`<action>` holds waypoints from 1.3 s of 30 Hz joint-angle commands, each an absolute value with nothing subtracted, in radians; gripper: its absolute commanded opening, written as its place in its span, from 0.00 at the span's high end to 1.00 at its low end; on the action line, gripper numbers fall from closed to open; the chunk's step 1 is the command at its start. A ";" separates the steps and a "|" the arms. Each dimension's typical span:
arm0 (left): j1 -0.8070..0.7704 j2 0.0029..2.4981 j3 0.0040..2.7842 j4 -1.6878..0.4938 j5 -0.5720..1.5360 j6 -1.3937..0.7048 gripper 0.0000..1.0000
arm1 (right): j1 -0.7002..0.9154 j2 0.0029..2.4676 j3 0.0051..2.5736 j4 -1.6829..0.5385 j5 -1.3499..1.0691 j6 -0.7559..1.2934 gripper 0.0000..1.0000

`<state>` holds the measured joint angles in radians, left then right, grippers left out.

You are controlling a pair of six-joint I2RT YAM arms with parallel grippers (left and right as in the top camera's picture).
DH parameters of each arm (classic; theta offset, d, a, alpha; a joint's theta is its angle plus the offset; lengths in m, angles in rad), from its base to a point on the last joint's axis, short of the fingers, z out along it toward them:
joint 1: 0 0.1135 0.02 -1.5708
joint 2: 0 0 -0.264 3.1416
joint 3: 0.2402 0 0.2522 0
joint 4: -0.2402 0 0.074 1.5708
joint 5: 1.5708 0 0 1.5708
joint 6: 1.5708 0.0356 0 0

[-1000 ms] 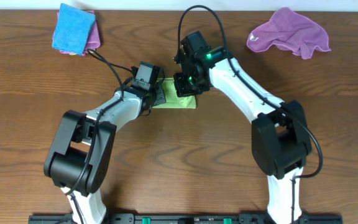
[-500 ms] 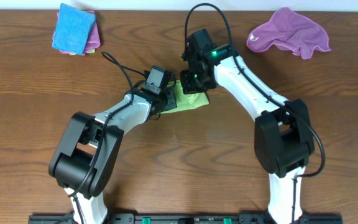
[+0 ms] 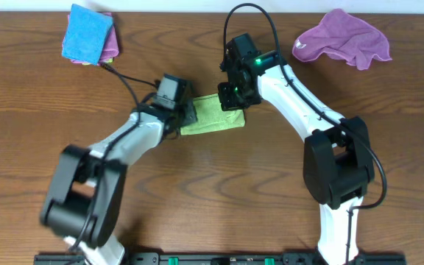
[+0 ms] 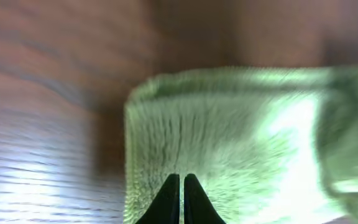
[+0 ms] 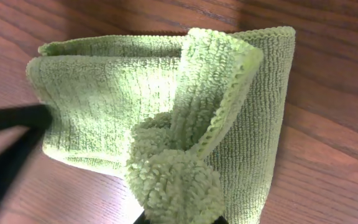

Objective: Fold the cloth
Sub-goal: 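Release the left gripper and lift the folded cloth with the right gripper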

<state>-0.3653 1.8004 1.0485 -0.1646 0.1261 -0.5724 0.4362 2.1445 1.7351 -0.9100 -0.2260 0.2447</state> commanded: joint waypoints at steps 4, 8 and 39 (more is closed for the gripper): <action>-0.357 1.551 1.047 -0.138 0.026 -0.511 0.94 | 0.429 2.130 1.753 -0.912 -0.213 0.227 0.99; -0.337 1.419 1.047 -0.185 -0.122 -0.493 0.94 | 0.440 2.130 1.753 -0.907 -0.213 0.225 0.98; -0.215 0.992 1.047 -0.617 -0.092 -0.494 0.93 | 0.651 2.192 1.753 -0.721 -0.071 0.089 0.99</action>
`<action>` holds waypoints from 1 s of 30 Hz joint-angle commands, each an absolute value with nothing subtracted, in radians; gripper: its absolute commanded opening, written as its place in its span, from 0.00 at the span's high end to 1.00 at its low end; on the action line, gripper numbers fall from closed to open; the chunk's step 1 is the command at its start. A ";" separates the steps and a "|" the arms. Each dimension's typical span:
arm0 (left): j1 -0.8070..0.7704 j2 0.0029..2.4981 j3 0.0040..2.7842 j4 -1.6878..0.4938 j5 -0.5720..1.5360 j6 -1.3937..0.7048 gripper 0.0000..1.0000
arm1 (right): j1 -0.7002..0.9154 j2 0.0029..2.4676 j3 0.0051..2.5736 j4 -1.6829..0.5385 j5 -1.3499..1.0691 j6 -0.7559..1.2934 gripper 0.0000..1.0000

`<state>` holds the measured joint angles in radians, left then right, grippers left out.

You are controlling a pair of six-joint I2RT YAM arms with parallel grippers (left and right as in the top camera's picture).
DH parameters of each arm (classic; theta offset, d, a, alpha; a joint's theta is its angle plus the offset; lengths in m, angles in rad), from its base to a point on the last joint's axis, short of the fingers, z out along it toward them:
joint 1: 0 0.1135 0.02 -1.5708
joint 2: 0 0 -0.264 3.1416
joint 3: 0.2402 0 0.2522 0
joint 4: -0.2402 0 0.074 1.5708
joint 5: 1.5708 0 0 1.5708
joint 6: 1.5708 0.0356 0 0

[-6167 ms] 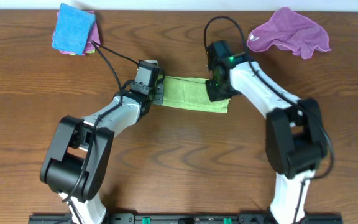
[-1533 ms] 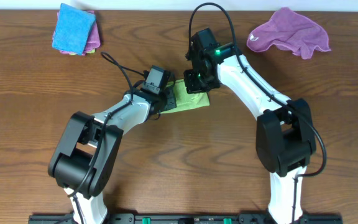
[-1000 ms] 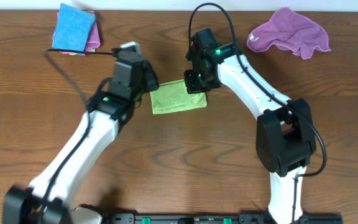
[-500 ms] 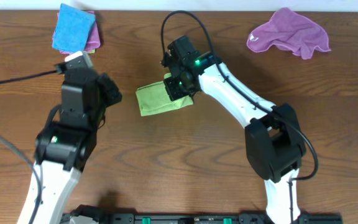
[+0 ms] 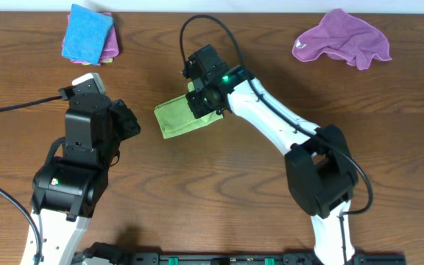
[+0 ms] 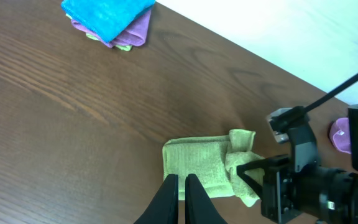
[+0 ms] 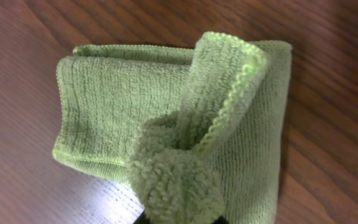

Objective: Fold the cloth
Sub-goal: 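Release the left gripper and lift the folded cloth with the right gripper, then carry the folded green cloth left with the right gripper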

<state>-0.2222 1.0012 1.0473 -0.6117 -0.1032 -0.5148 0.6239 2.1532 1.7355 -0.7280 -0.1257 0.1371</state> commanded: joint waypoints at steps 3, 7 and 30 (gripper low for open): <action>-0.215 0.992 1.047 -0.617 -0.083 -0.494 0.93 | 0.672 2.208 1.753 -0.712 0.008 0.054 0.99; -0.215 0.992 1.047 -0.617 -0.083 -0.494 0.93 | 0.699 2.213 1.753 -0.683 0.102 0.008 0.99; -0.215 0.817 1.047 -0.590 -0.007 -0.459 0.89 | 0.808 2.212 1.753 -0.626 0.225 -0.084 0.99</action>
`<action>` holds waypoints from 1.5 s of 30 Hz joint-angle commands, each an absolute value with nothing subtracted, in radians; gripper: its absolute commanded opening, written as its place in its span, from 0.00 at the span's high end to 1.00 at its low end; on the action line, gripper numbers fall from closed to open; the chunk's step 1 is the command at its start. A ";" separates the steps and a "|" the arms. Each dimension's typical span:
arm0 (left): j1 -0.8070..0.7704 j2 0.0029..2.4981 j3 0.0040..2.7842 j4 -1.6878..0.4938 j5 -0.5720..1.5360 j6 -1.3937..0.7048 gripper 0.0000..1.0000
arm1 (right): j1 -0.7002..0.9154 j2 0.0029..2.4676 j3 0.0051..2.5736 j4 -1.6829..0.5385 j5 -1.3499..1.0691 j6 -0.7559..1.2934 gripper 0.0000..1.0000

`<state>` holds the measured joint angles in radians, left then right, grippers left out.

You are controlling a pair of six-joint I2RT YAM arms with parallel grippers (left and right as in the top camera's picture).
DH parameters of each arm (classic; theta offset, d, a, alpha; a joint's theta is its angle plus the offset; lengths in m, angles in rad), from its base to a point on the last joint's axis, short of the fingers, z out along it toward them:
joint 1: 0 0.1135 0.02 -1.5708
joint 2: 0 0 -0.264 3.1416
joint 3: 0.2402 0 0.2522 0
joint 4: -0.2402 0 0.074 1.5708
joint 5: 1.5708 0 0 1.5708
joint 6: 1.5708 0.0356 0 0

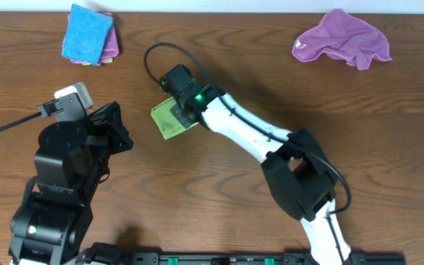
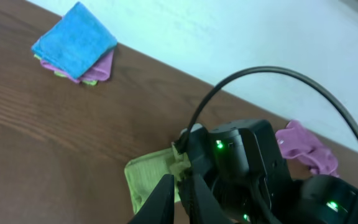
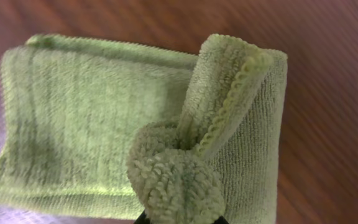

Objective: Fold the cloth
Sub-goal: 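Carry the folded green cloth left with the right gripper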

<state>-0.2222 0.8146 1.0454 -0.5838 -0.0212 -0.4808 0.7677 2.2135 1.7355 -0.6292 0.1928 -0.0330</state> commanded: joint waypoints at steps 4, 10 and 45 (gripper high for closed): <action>-0.215 0.817 1.047 -0.590 -0.007 -0.459 0.90 | 0.861 2.213 1.753 -0.624 0.260 -0.107 0.99; -0.215 0.817 1.047 -0.591 -0.006 -0.455 0.89 | 0.892 2.213 1.753 -0.616 0.254 -0.129 0.98; -0.215 0.813 1.047 -0.571 -0.004 -0.438 0.89 | 0.829 2.151 1.763 -0.589 0.168 -0.056 0.26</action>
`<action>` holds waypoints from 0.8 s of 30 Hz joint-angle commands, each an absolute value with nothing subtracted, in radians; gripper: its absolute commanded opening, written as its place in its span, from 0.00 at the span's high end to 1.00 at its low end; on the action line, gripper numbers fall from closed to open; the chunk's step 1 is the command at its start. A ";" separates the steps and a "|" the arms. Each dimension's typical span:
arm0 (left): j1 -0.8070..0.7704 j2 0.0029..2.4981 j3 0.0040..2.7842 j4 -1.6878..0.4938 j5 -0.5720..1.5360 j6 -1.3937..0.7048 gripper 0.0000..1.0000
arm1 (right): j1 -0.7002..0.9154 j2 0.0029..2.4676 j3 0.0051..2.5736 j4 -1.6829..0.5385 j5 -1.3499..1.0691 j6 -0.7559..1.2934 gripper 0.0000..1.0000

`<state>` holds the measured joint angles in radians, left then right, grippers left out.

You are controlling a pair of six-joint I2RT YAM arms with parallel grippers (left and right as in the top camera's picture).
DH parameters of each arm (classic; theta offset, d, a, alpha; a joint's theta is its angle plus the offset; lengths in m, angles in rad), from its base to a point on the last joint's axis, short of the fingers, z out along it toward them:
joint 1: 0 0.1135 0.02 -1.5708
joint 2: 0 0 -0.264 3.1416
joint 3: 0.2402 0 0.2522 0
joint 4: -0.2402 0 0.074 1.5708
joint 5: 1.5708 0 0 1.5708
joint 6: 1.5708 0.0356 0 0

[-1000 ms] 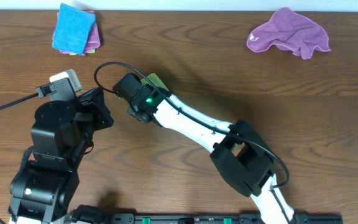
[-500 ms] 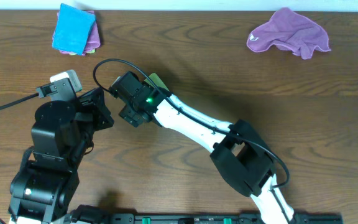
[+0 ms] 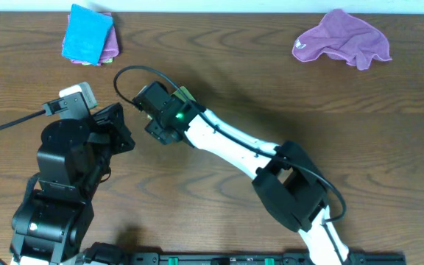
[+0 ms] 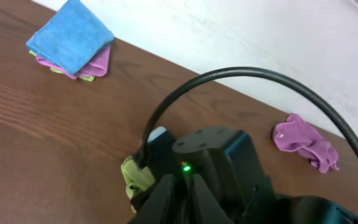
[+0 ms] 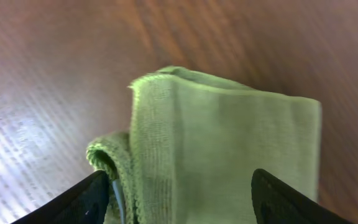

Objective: Fold the cloth
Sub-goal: 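Carry the folded green cloth left with the right gripper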

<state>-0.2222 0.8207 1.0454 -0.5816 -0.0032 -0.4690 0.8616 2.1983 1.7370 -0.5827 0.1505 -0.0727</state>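
The green cloth (image 5: pixel 229 149) lies folded on the wooden table, filling the right wrist view. My right gripper (image 5: pixel 179 177) stands open over it, one finger at each side of the cloth. From overhead the right gripper (image 3: pixel 160 121) covers nearly all of the cloth, and only a green corner (image 3: pixel 185 94) shows. My left gripper (image 4: pixel 179 190) is shut and empty. It is drawn back to the left (image 3: pixel 120 126), looking at the right wrist and a bit of green cloth (image 4: pixel 134 177).
A folded stack with a blue cloth (image 3: pixel 89 33) on top lies at the back left. A crumpled purple cloth (image 3: pixel 342 37) lies at the back right. The right arm (image 3: pixel 234 143) stretches across the table's middle.
My right gripper was shut on a bunched fold of the green cloth. Now it is open over the cloth, which lies flatter and a little further left. The left arm has barely moved.
Both grippers were at the green cloth in mid-table, the right shut on a raised fold. Then the left arm was back at the left, and the right gripper held the cloth further left at each moment. Now the fold is let go.
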 commanded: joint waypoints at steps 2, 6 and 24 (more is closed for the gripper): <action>-0.215 0.798 1.047 -0.565 -0.021 -0.429 0.89 | 0.812 2.144 1.766 -0.610 0.168 -0.037 0.24; -0.215 0.751 1.047 -0.573 -0.096 -0.414 0.88 | 0.797 2.107 1.767 -0.620 0.151 -0.023 0.21; -0.215 0.738 1.046 -0.736 -0.174 -0.404 0.88 | 0.765 2.061 1.765 -0.736 0.039 -0.068 0.99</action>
<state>-0.2222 0.7387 1.0454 -0.7094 -0.1169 -0.4179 0.7879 2.0361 1.7554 -0.7284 0.0475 -0.0563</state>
